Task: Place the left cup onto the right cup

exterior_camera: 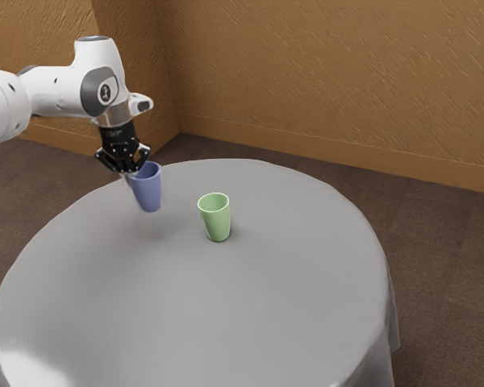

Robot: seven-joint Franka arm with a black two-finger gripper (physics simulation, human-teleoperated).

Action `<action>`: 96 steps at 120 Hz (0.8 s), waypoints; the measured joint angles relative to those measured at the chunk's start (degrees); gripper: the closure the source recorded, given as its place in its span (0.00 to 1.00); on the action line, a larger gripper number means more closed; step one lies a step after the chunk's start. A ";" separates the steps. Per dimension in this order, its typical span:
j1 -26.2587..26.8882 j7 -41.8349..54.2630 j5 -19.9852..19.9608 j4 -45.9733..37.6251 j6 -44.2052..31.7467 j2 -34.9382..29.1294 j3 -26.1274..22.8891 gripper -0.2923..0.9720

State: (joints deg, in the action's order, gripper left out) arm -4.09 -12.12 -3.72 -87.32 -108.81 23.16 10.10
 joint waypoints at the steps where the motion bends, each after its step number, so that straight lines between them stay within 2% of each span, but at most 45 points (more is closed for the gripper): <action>1: 0.04 0.00 0.02 -0.01 0.04 -0.11 0.00 0.85; 46: 1.98 0.08 0.57 -0.07 2.29 -3.30 0.00 0.85; 96: 5.33 0.14 0.78 0.54 3.65 -3.53 0.00 0.85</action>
State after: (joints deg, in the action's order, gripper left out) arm 1.24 -11.98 -2.94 -86.78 -105.16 19.63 10.09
